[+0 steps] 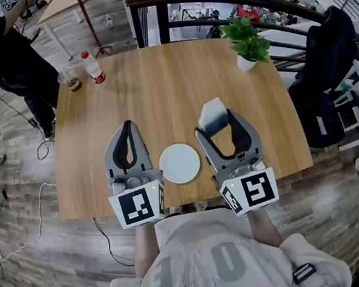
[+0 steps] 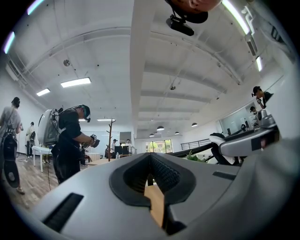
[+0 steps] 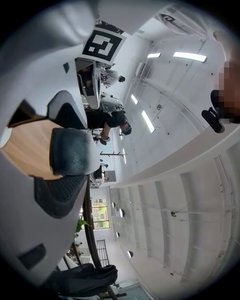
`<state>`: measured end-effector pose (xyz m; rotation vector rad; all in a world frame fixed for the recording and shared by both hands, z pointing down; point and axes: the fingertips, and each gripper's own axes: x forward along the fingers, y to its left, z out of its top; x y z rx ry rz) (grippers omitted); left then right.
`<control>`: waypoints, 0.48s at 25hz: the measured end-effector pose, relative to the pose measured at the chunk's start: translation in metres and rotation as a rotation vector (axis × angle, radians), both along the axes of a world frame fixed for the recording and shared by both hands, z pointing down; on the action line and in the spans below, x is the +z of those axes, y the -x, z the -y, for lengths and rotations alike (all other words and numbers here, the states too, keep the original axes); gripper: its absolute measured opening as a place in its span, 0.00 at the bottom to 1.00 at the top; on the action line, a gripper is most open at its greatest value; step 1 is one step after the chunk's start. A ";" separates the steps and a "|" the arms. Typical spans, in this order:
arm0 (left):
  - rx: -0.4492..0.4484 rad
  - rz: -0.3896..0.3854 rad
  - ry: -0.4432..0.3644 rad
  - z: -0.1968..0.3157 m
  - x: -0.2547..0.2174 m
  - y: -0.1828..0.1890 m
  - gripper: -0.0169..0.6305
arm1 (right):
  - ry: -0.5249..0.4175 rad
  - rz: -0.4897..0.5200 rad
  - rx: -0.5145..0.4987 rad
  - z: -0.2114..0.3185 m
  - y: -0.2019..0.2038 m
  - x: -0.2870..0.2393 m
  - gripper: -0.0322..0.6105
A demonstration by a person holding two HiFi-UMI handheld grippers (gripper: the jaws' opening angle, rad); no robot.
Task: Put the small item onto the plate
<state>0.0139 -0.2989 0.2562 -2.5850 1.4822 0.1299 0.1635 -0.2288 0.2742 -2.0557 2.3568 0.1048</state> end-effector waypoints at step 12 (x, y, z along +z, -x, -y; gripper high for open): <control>-0.058 0.069 0.061 -0.003 0.031 0.022 0.04 | 0.212 -0.084 -0.129 0.032 0.042 0.067 0.53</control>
